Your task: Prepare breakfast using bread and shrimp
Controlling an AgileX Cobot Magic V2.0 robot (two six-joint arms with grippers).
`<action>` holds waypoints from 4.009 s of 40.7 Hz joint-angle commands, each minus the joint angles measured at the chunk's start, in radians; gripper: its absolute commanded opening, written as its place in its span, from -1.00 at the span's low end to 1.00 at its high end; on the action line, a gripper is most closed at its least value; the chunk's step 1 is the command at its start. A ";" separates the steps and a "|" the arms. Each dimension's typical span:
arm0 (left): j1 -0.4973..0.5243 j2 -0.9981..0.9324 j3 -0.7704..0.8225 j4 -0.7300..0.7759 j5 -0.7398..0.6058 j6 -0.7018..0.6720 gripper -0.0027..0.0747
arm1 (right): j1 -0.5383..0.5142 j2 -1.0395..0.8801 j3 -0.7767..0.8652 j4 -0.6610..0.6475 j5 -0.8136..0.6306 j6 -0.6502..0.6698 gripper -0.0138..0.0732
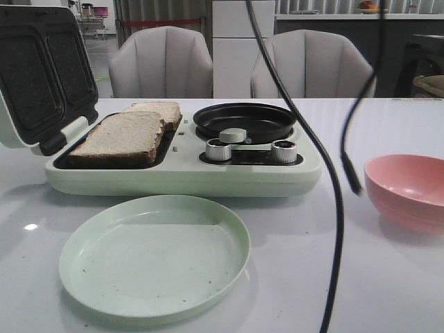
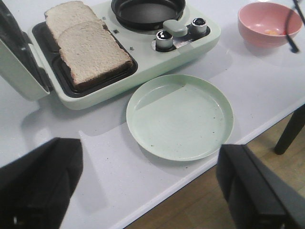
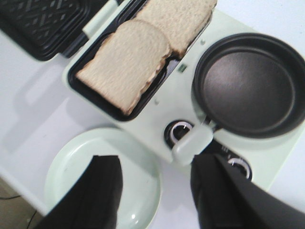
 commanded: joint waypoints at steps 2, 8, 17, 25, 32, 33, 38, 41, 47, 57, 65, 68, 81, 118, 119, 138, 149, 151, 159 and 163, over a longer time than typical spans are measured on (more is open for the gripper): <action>-0.006 0.008 -0.030 0.003 -0.080 -0.002 0.66 | 0.016 -0.179 0.119 -0.030 -0.068 0.044 0.33; -0.006 0.008 -0.030 0.003 -0.080 -0.002 0.66 | 0.016 -0.357 0.335 -0.035 -0.099 0.050 0.33; -0.006 0.008 -0.030 0.003 -0.080 -0.002 0.66 | 0.016 -0.620 0.595 -0.060 -0.154 0.050 0.33; -0.006 0.008 -0.030 0.003 -0.080 -0.002 0.66 | 0.016 -0.822 0.784 -0.060 -0.159 0.050 0.33; -0.006 0.008 -0.030 0.003 -0.080 -0.002 0.66 | 0.016 -0.960 0.896 -0.060 -0.159 0.050 0.33; -0.006 0.008 -0.030 0.003 -0.080 -0.002 0.66 | 0.016 -0.979 0.912 -0.060 -0.160 0.050 0.33; -0.006 0.008 -0.030 0.003 -0.080 -0.002 0.66 | 0.016 -1.051 0.966 -0.060 -0.160 0.050 0.33; -0.006 0.008 -0.030 0.003 -0.080 -0.002 0.66 | 0.016 -1.079 0.989 -0.060 -0.160 0.050 0.33; -0.006 0.008 -0.030 0.003 -0.080 -0.002 0.66 | 0.016 -1.106 1.031 -0.060 -0.162 0.050 0.33; -0.006 0.008 -0.030 0.006 -0.110 -0.002 0.66 | 0.016 -1.106 1.035 -0.049 -0.115 0.050 0.33; -0.006 0.008 -0.030 0.006 -0.134 -0.002 0.66 | 0.016 -1.106 1.035 -0.049 -0.115 0.050 0.33; -0.006 0.008 -0.030 0.006 -0.160 -0.002 0.66 | 0.016 -1.106 1.035 -0.049 -0.115 0.050 0.33; -0.006 0.015 -0.035 -0.012 -0.323 -0.002 0.66 | 0.016 -1.106 1.035 -0.049 -0.115 0.050 0.33; 0.474 0.731 -0.355 -0.023 0.043 0.064 -0.67 | 0.016 -1.106 1.035 -0.049 -0.115 0.050 0.33; 0.513 0.741 -0.366 -0.046 0.037 0.083 -0.67 | 0.016 -1.106 1.035 -0.049 -0.115 0.050 0.33; 0.968 1.036 -0.629 -0.580 -0.011 0.406 -0.67 | 0.016 -1.106 1.035 -0.049 -0.115 0.050 0.33; 0.982 1.210 -0.827 -0.695 -0.014 0.447 -0.67 | 0.016 -1.106 1.035 -0.049 -0.115 0.050 0.33; 0.982 1.231 -0.858 -0.743 -0.003 0.469 -0.67 | 0.016 -1.106 1.035 -0.049 -0.115 0.050 0.33; 0.977 1.307 -0.923 -0.944 0.035 0.535 -0.67 | 0.016 -1.106 1.035 -0.049 -0.115 0.050 0.33; 0.959 1.309 -0.923 -1.023 0.042 0.640 -0.67 | 0.016 -1.106 1.035 -0.049 -0.115 0.050 0.33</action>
